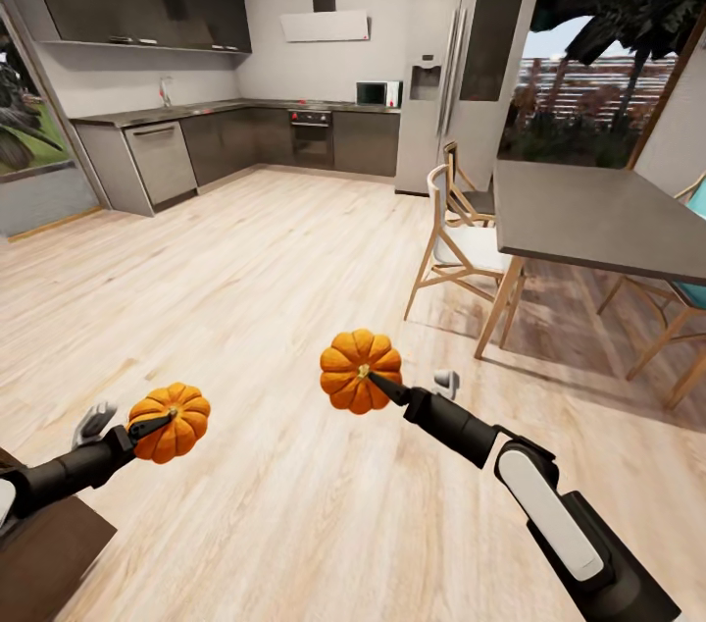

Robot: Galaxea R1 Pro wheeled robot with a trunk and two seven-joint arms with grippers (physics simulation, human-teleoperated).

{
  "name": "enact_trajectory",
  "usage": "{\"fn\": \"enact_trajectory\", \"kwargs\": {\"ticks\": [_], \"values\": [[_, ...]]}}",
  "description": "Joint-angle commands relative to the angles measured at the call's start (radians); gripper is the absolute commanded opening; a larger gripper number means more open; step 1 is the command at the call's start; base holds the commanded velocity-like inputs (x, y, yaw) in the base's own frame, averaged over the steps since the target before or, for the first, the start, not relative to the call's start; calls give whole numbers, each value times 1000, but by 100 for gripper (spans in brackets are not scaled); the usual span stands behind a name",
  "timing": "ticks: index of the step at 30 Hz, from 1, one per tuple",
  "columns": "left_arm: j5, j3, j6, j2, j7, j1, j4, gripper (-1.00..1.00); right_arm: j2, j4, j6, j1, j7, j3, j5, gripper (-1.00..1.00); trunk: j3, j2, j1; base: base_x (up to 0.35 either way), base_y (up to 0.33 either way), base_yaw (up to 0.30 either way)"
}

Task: Place each of the two pumpkins and all three candles from the living room inside a cabinet in the living room (use any cabinet), then make sure every cabinet is closed, and position the cauldron so it is next to a table in the living room.

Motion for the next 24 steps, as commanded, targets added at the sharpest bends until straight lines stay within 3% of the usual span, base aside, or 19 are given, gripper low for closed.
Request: {"fn": "enact_trajectory", "kwargs": {"ticks": [1, 9, 24], "values": [[-9, -4, 4, -2, -6, -1, 0, -100, -2, -6, 2, -1, -1, 1, -5, -100, -1, 0, 0, 0, -44, 0], [-9, -50, 4, -4, -6, -1, -1, -100, -2, 4, -1, 0, -13, 2, -2, -100, -1, 0, 0, -65, -52, 0], [-9, -50, 4, -4, -6, -1, -1, -100, 1, 7, -9, 0, -15, 2, -3, -100, 0, 0, 0, -16, -11, 34]]}}
